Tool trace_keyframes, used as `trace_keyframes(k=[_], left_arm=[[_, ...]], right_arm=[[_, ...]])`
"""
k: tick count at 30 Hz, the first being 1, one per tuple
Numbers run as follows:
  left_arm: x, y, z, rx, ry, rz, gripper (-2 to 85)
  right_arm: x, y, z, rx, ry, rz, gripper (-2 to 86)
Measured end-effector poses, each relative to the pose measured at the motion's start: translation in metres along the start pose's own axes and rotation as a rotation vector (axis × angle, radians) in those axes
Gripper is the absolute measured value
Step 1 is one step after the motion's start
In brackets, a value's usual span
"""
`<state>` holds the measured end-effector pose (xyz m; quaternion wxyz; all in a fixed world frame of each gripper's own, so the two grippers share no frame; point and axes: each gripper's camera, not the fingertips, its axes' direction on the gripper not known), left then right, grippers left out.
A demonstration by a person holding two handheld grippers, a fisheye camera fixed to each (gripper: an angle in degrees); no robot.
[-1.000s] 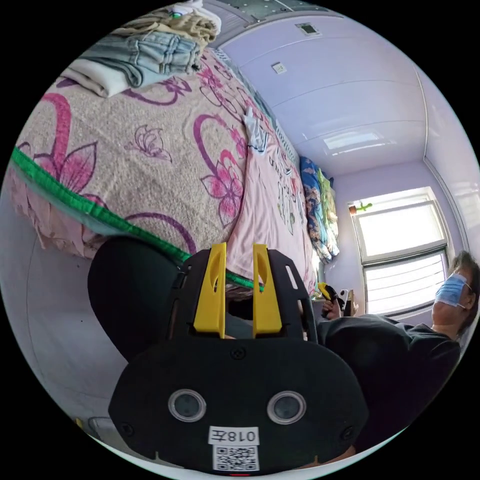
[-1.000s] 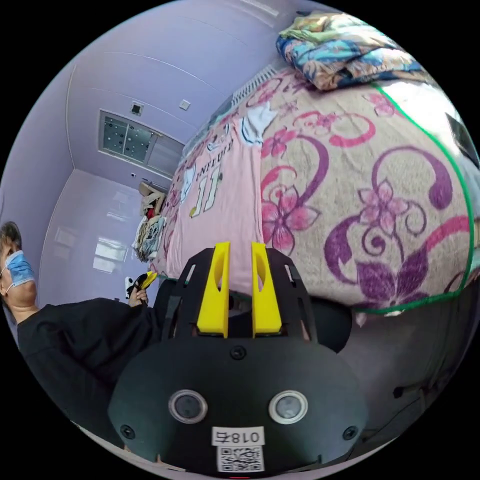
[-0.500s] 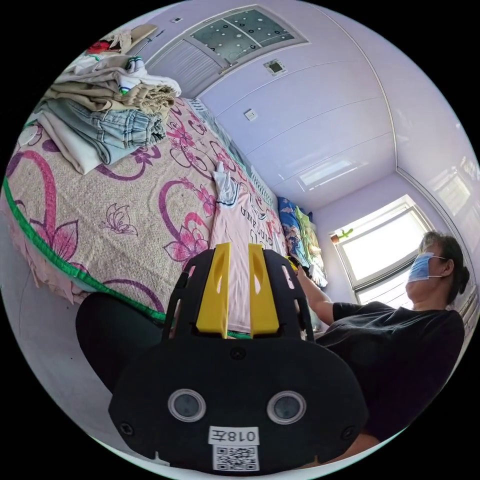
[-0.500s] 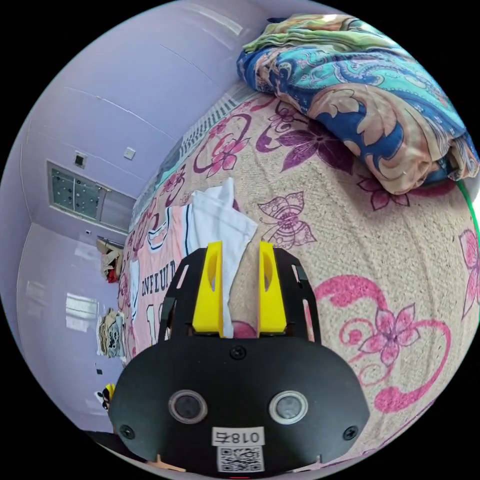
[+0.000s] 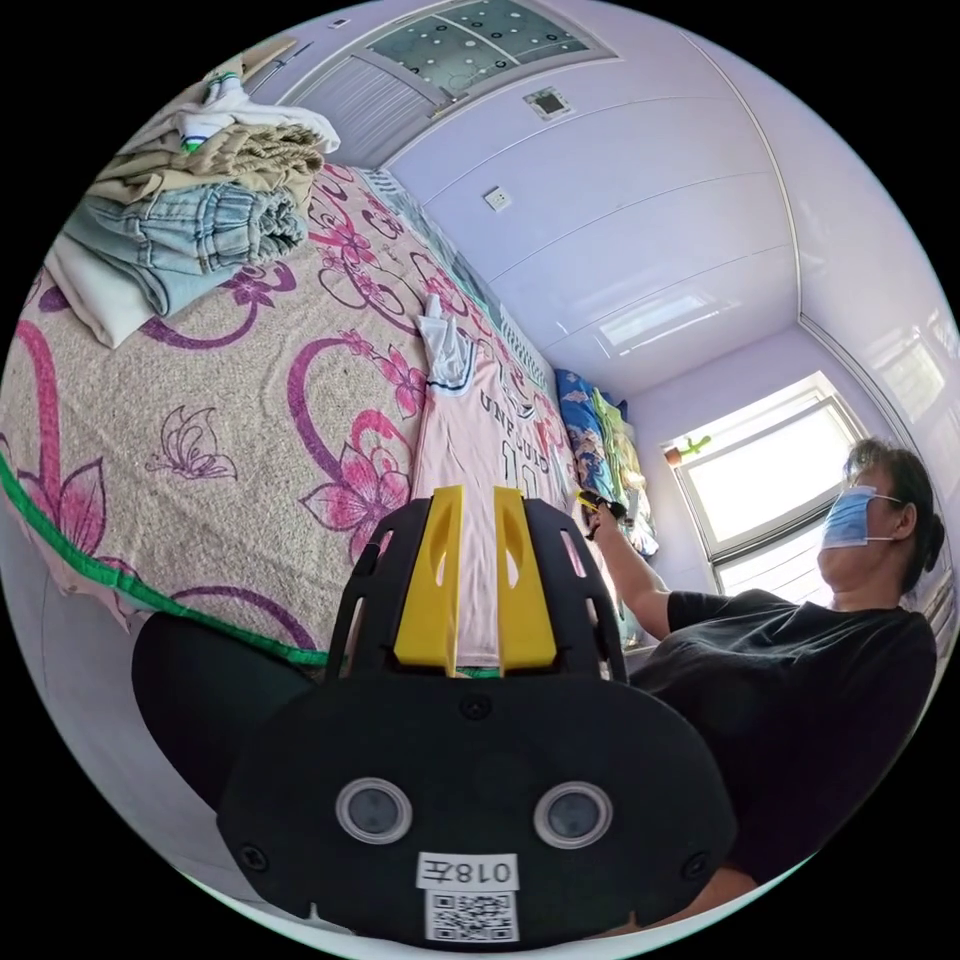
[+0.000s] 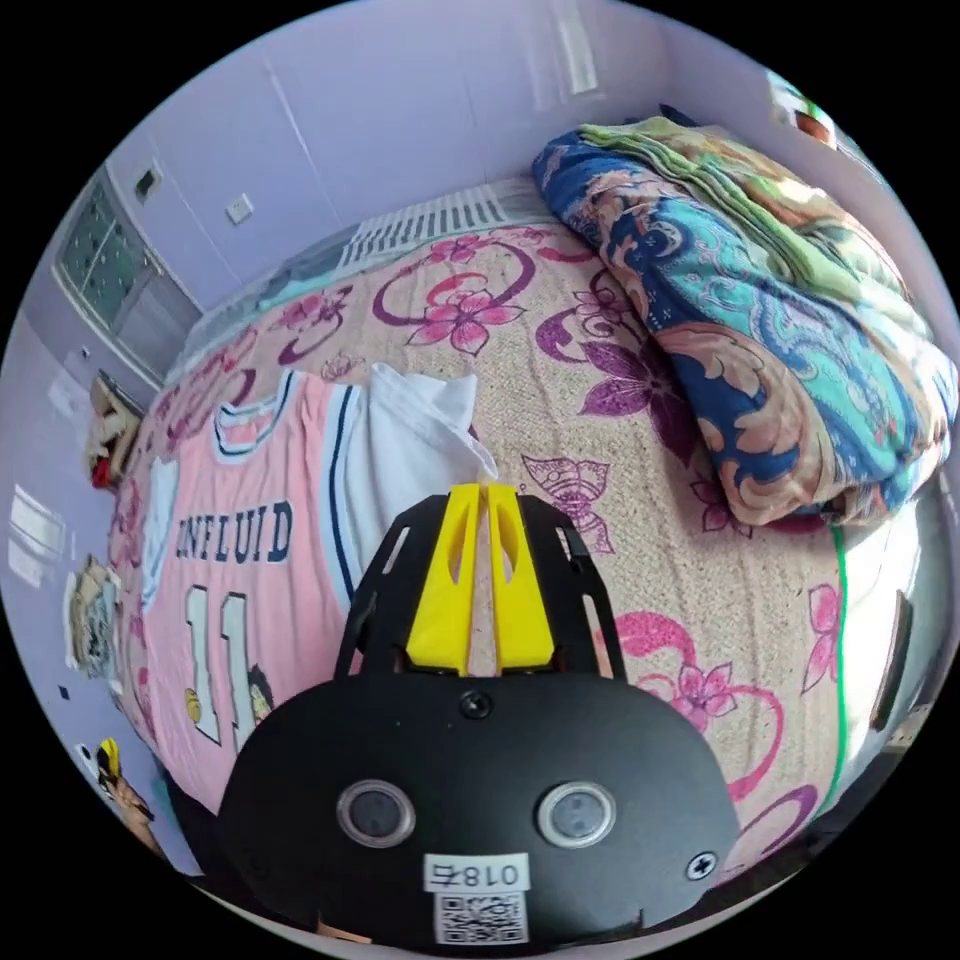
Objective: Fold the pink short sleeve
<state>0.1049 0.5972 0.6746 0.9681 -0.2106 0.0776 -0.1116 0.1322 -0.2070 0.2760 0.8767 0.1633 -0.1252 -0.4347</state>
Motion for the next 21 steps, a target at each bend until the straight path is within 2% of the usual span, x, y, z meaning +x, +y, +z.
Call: trace_keyframes(k=[1, 3, 6, 8, 11, 13, 16, 18, 19, 21], left_arm=[[-0.003, 0.002, -0.004, 0.011, -0.003, -0.007, 5.1], [-0.011, 0.006, -0.012, 0.038, -0.001, -0.029, 5.0], [-0.03, 0.013, -0.023, 0.097, 0.035, -0.097, 4.8], [-0.04, 0.017, -0.028, 0.129, 0.063, -0.13, 4.8], [-0.047, 0.02, -0.034, 0.152, 0.068, -0.155, 4.7], [-0.048, 0.022, -0.04, 0.162, 0.062, -0.156, 4.7], [-0.05, 0.023, -0.049, 0.181, 0.046, -0.161, 4.7], [-0.05, 0.024, -0.054, 0.189, 0.032, -0.163, 4.7], [-0.05, 0.024, -0.055, 0.189, 0.022, -0.164, 4.7], [-0.05, 0.023, -0.057, 0.187, 0.009, -0.169, 4.7]], right_arm=[[0.007, 0.002, -0.007, 0.03, -0.047, 0.047, 0.8], [0.041, 0.024, -0.027, 0.158, -0.274, 0.295, 0.7], [0.076, 0.064, -0.022, 0.253, -0.505, 0.604, 0.6], [0.083, 0.077, -0.012, 0.251, -0.586, 0.676, 0.6], [0.07, 0.078, -0.013, 0.262, -0.574, 0.671, 0.5], [0.05, 0.066, -0.022, 0.279, -0.546, 0.585, 0.6], [-0.017, 0.031, -0.039, 0.247, -0.433, 0.234, 0.6], [-0.108, 0.019, -0.044, 0.157, -0.241, -0.25, 0.5], [-0.132, 0.022, -0.042, 0.128, -0.191, -0.375, 0.5], [-0.207, 0.052, -0.02, 0.018, 0.037, -0.761, 0.5]])
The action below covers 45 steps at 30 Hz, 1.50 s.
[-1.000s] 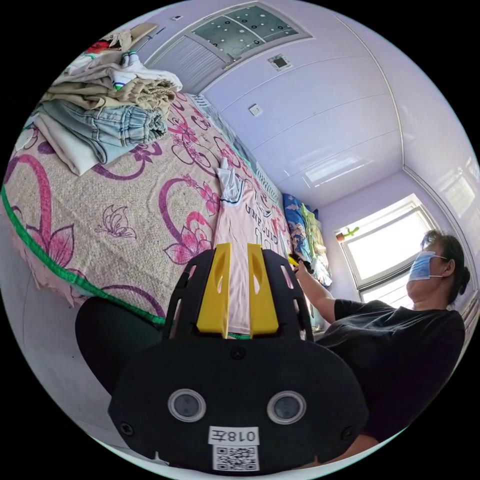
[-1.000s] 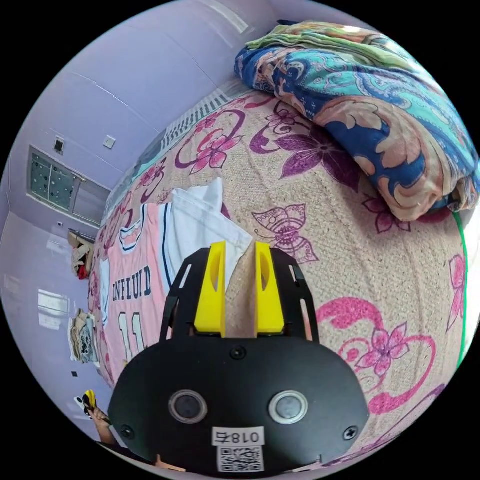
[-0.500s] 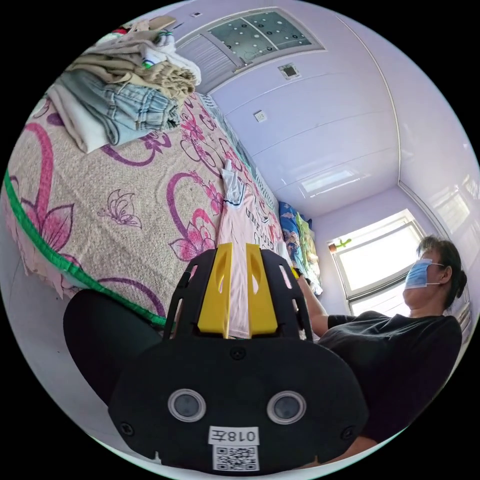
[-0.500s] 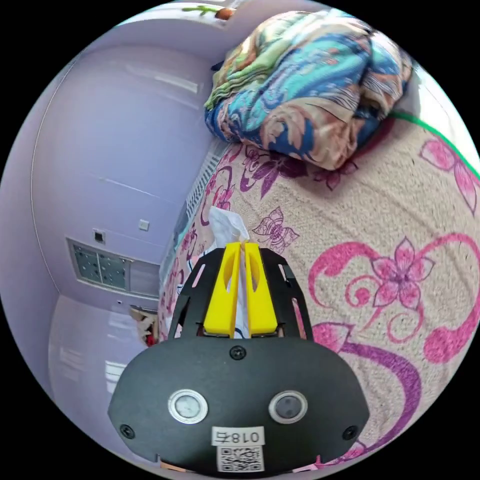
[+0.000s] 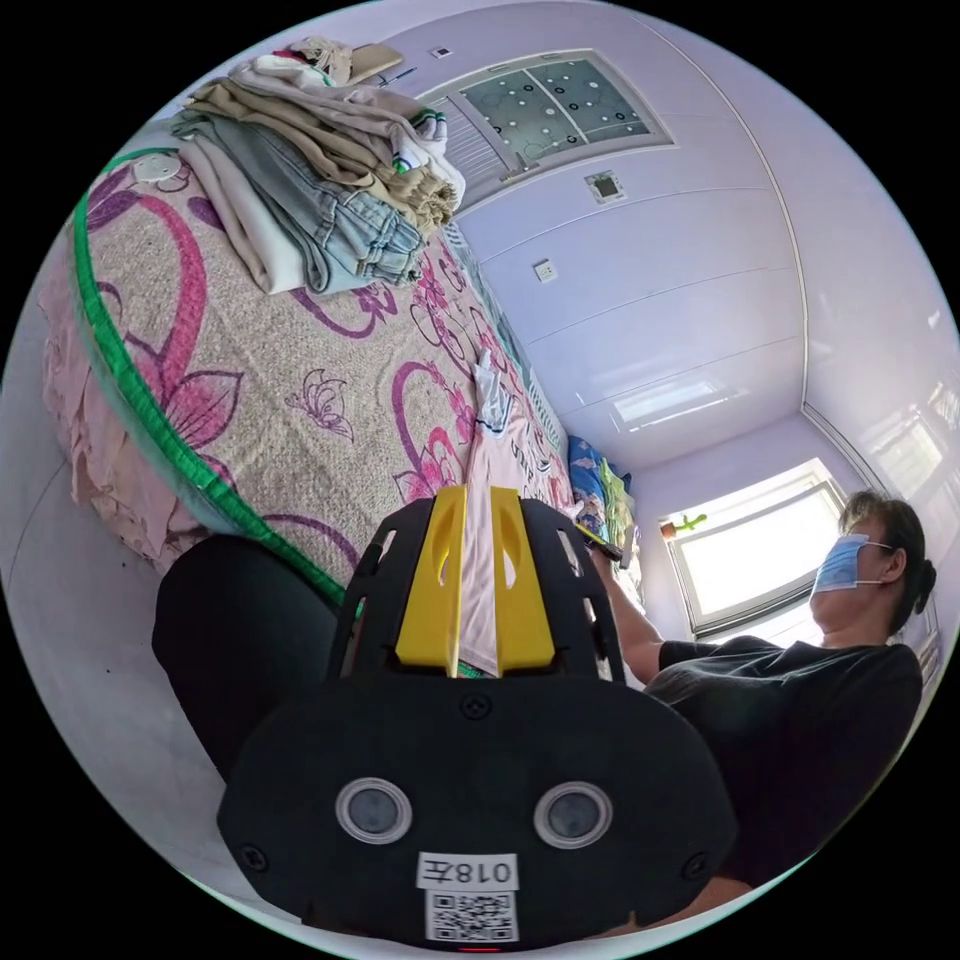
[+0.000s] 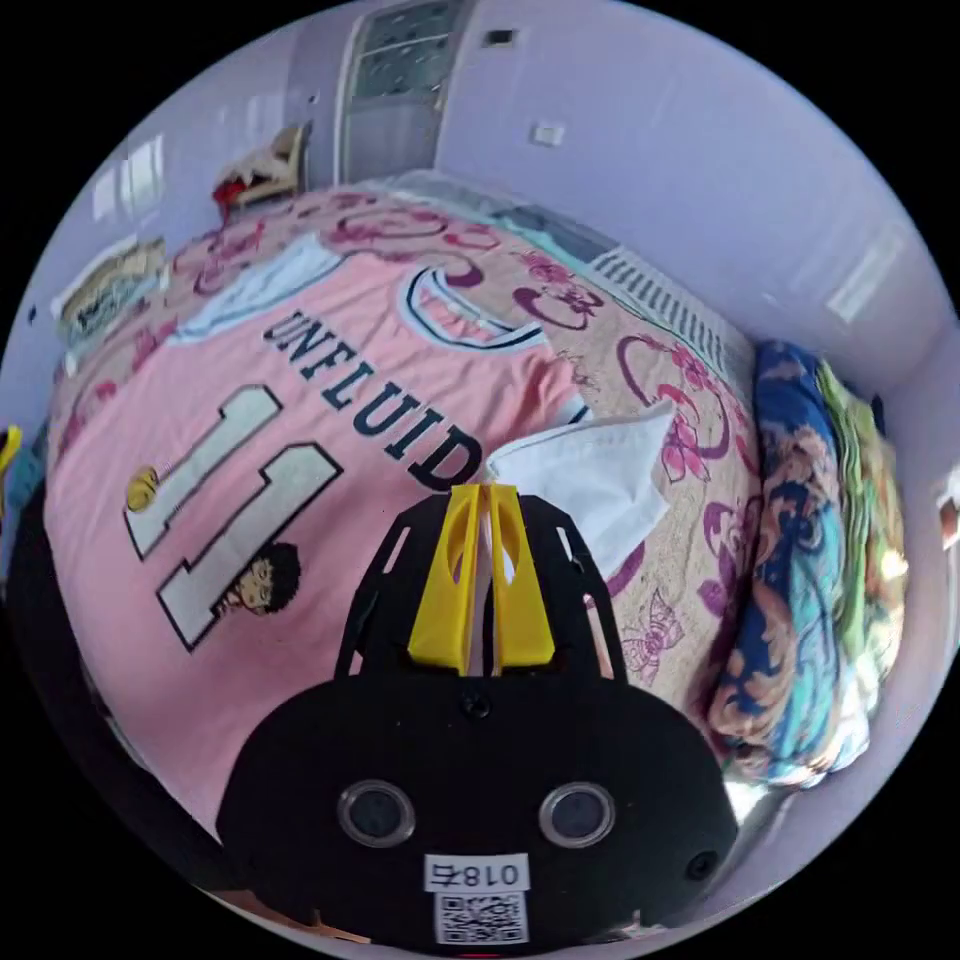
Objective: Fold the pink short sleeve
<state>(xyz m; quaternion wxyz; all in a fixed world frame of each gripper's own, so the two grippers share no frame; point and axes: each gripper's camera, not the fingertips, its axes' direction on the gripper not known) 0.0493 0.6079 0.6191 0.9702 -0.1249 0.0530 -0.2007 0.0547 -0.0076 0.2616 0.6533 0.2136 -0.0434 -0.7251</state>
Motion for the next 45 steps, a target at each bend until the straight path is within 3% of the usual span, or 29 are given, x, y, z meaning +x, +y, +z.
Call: trace_keyframes(k=[3, 8, 13, 22, 26, 30, 34, 38, 41, 45], left_arm=[[-0.001, -0.004, 0.002, -0.008, 0.002, -0.017, 4.7], [0.007, -0.015, 0.007, -0.019, -0.019, -0.003, 4.7], [0.015, -0.03, 0.015, -0.034, -0.029, 0.001, 4.7], [0.032, -0.055, 0.046, -0.082, 0.001, 0.009, 4.7], [0.039, -0.068, 0.045, -0.051, 0.007, 0.019, 5.0], [0.069, -0.117, 0.062, 0.014, 0.007, 0.152, 6.3], [0.104, -0.196, 0.144, -0.016, 0.051, 0.3, 8.4], [0.114, -0.269, 0.241, -0.043, 0.092, 0.285, 10.0], [0.127, -0.318, 0.314, -0.057, -0.012, 0.295, 11.2], [0.145, -0.348, 0.384, -0.078, -0.285, 0.339, 12.2]], right_arm=[[-0.051, -0.002, 0.026, -0.095, 0.166, -0.141, 0.5], [-0.062, 0.008, 0.026, -0.05, 0.157, -0.025, 0.2], [-0.083, 0.034, 0.002, 0.034, 0.17, -0.11, 0.3], [-0.098, 0.058, 0.002, -0.08, 0.084, -0.264, 5.3], [-0.08, 0.07, -0.02, -0.094, -0.079, -0.151, 8.2], [-0.066, 0.113, -0.082, 0.181, -0.215, 0.102, 5.7], [-0.068, 0.162, -0.112, 0.275, -0.318, 0.279, 3.9], [-0.078, 0.216, -0.142, 0.255, -0.375, 0.403, 2.3], [-0.08, 0.249, -0.172, 0.222, -0.34, 0.445, 1.3], [-0.071, 0.287, -0.214, 0.206, -0.243, 0.502, 0.6]])
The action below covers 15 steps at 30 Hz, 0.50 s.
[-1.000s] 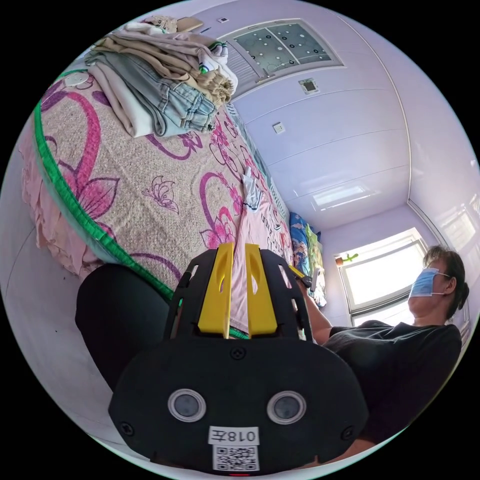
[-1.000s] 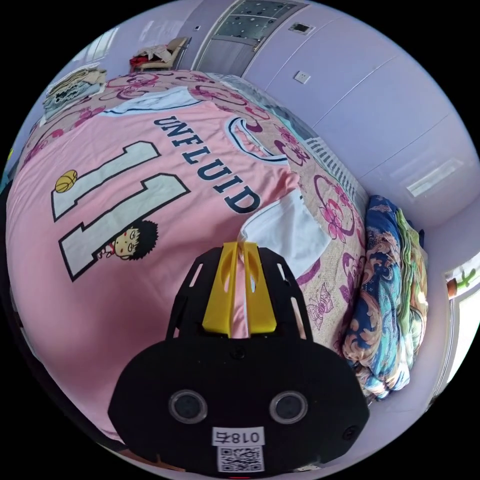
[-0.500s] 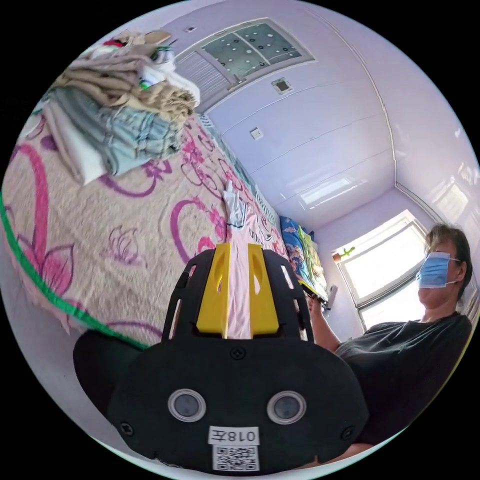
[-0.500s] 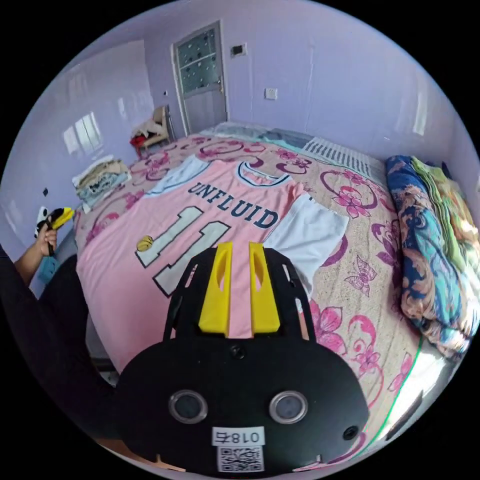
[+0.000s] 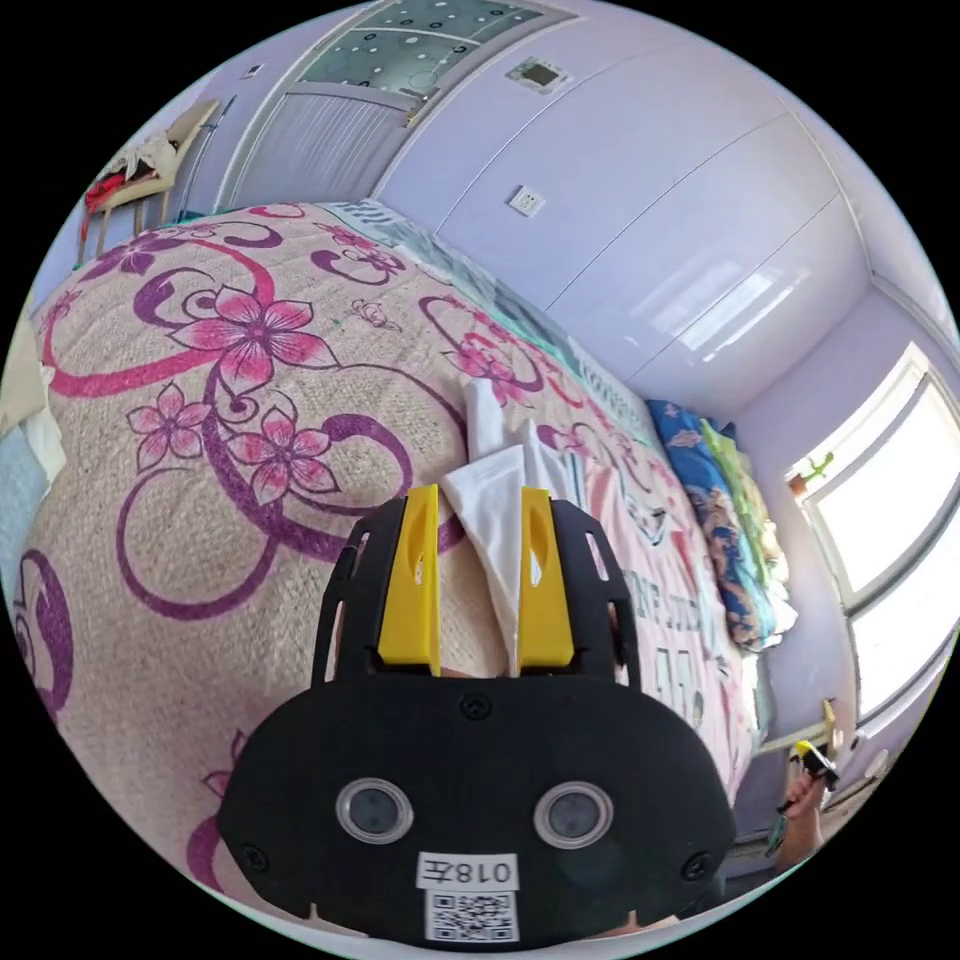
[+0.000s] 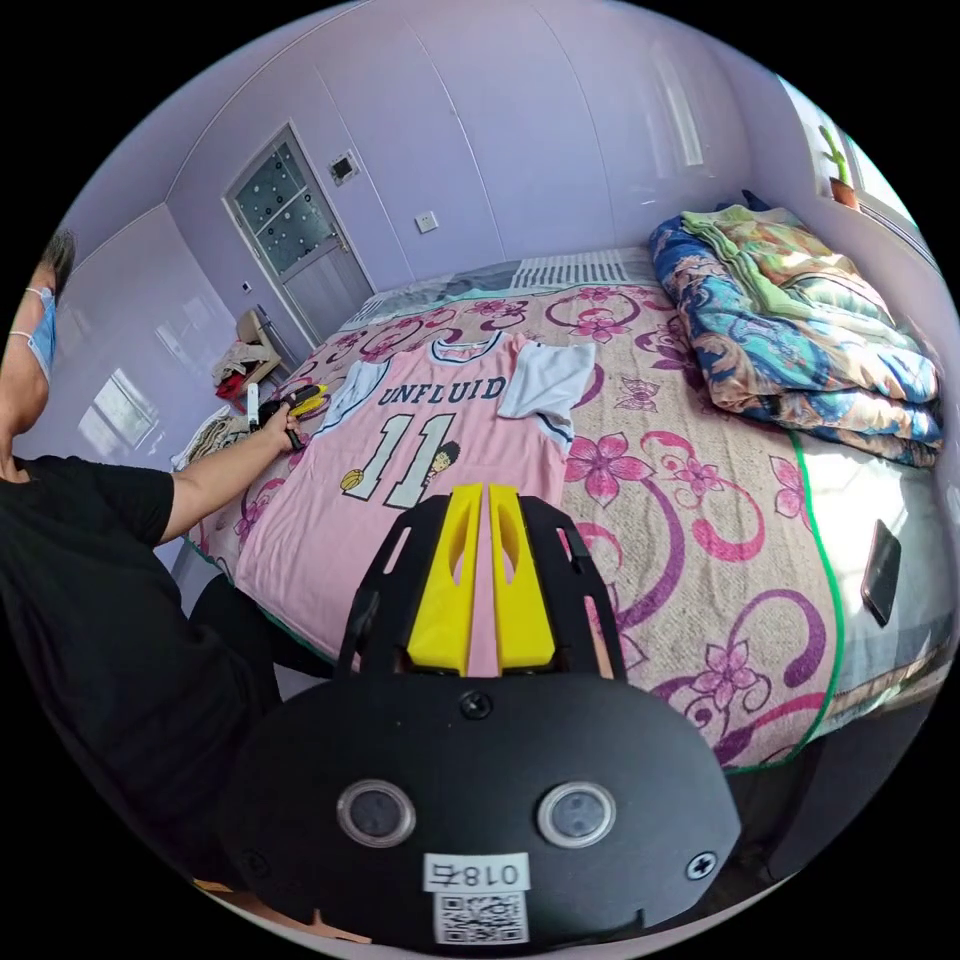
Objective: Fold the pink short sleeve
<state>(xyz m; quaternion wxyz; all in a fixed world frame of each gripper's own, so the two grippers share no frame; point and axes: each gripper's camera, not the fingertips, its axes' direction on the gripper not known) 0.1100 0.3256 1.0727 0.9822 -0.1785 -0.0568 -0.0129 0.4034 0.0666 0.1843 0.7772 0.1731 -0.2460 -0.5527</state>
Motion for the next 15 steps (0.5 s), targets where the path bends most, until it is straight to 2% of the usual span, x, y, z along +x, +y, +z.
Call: trace_keyframes(k=[5, 7, 8, 11, 15], left_arm=[[0.03, -0.03, 0.026, -0.072, -0.131, 0.047, 9.3], [0.04, -0.042, 0.026, -0.091, -0.22, 0.024, 0.8], [0.04, -0.044, 0.024, -0.081, -0.223, 0.009, 0.5], [0.026, -0.052, 0.015, -0.037, -0.103, -0.112, -0.6], [-0.015, -0.032, -0.017, 0.195, 0.167, -0.441, -0.9]], right_arm=[[0.017, 0.016, -0.03, 0.021, 0.037, 0.042, 0.2], [0.02, 0.019, -0.031, 0.011, 0.047, 0.039, 0.2], [0.022, 0.021, -0.032, 0.01, 0.045, 0.037, 0.1], [0.023, 0.024, -0.033, 0.017, 0.033, 0.026, 0.1], [0.022, 0.033, -0.036, 0.017, 0.04, 0.003, -0.1]])
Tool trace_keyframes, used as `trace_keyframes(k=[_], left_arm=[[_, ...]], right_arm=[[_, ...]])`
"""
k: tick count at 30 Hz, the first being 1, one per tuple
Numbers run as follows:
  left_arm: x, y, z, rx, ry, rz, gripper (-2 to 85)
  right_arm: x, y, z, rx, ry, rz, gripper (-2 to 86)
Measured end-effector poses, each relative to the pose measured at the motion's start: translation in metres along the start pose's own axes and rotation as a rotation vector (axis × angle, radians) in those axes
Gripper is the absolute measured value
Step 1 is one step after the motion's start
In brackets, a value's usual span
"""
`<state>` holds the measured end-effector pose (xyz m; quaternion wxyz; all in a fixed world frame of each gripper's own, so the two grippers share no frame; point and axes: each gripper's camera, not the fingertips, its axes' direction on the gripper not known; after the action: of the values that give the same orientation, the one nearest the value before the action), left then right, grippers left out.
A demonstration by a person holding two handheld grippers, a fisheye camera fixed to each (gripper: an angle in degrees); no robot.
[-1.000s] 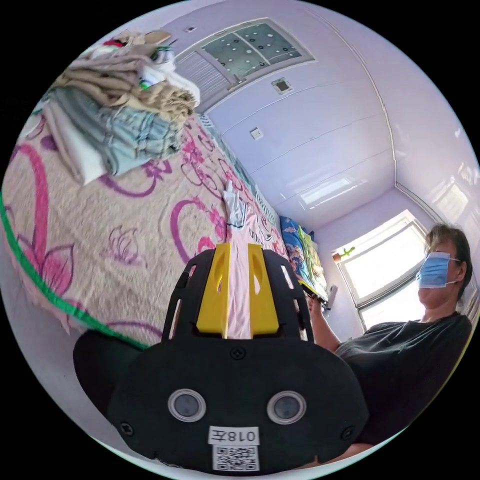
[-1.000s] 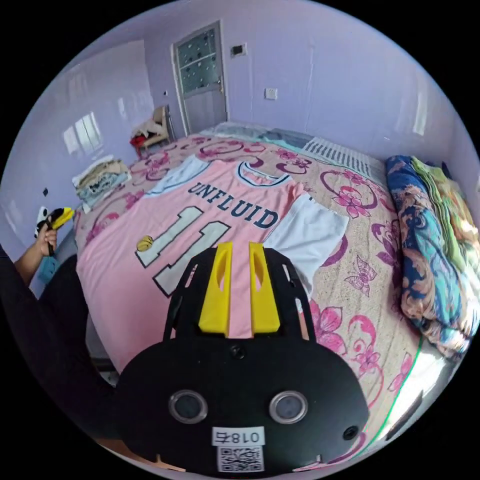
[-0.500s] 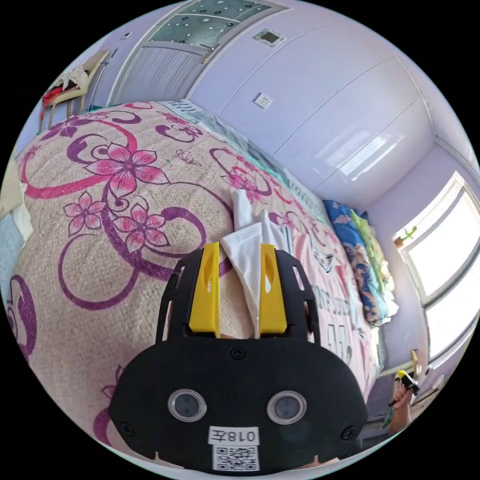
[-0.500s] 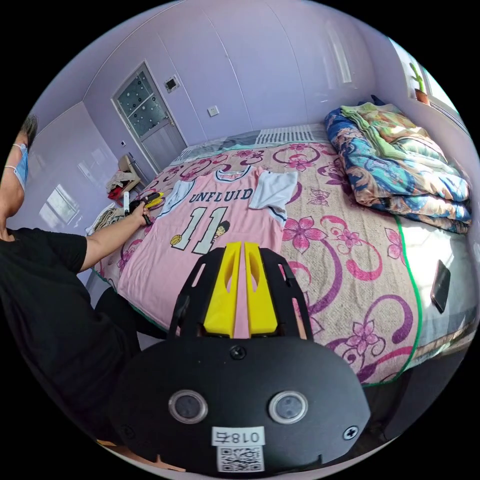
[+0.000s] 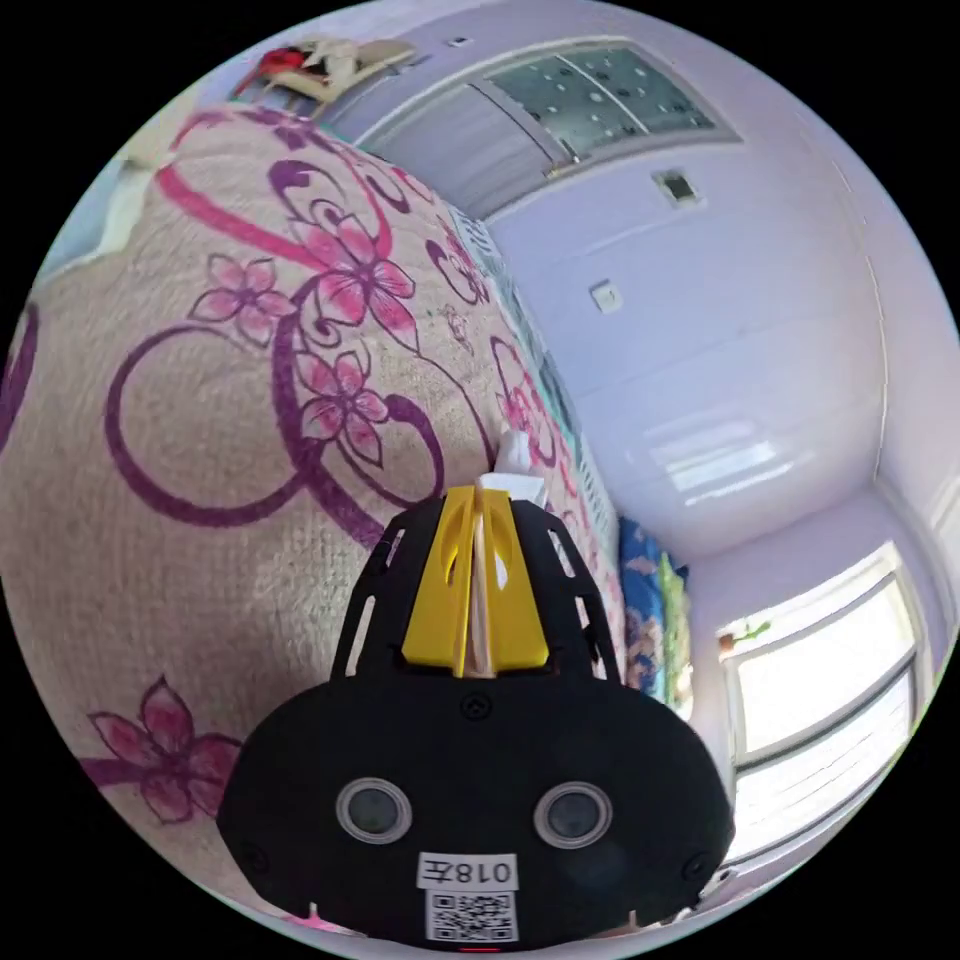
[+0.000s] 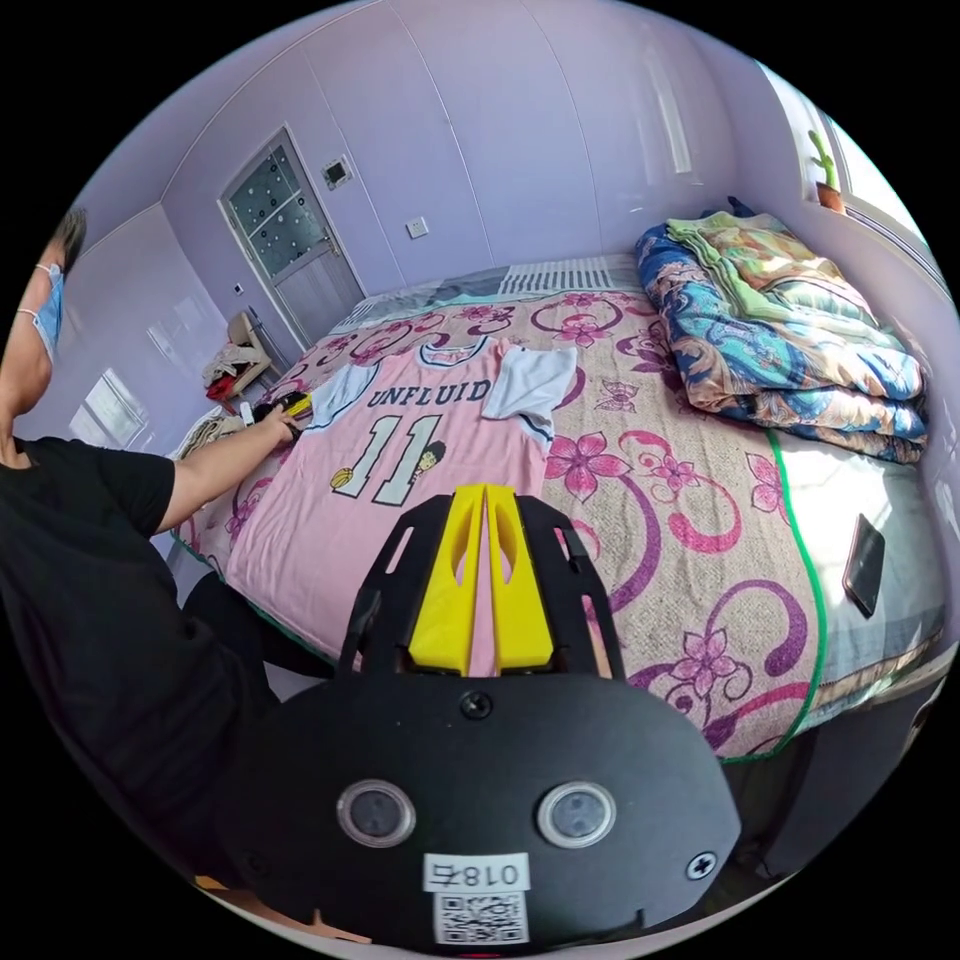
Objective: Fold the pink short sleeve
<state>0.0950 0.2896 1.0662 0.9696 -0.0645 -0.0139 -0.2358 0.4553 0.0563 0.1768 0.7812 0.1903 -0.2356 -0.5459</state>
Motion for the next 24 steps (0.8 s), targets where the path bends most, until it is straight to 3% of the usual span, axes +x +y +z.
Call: trace_keyframes(k=[4, 9, 12, 14, 16, 17, 19, 22, 24], left_arm=[[-0.005, 0.017, -0.029, 0.187, 0.164, -0.181, -1.0], [0.028, 0.022, -0.028, 0.207, 0.065, -0.281, -1.0], [0.068, 0.015, -0.018, 0.191, 0.044, -0.216, -0.9], [0.109, 0.011, -0.005, 0.144, 0.057, -0.058, -0.9], [0.19, 0.023, 0.026, -0.001, 0.022, 0.373, -0.9], [0.211, 0.032, 0.035, -0.054, 0.007, 0.491, -0.9], [0.276, 0.088, 0.076, -0.286, -0.034, 0.927, -0.9], [0.303, 0.162, 0.121, -0.54, -0.199, 1.252, -0.9], [0.301, 0.183, 0.135, -0.577, -0.306, 1.287, -0.9]], right_arm=[[0.007, 0.011, -0.002, 0.01, -0.027, 0.021, -0.1], [0.016, 0.028, -0.015, 0.034, -0.042, 0.05, -0.1], [0.015, 0.039, -0.026, 0.025, 0.003, 0.029, -0.1], [0.016, 0.045, -0.032, 0.026, 0.023, 0.029, -0.1], [0.02, 0.051, -0.037, 0.032, 0.021, 0.042, -0.1], [0.023, 0.054, -0.039, 0.036, 0.016, 0.055, -0.1], [0.028, 0.059, -0.041, 0.044, 0.008, 0.076, -0.1], [0.034, 0.066, -0.045, 0.059, -0.004, 0.1, -0.1], [0.035, 0.069, -0.046, 0.061, -0.012, 0.106, -0.1]])
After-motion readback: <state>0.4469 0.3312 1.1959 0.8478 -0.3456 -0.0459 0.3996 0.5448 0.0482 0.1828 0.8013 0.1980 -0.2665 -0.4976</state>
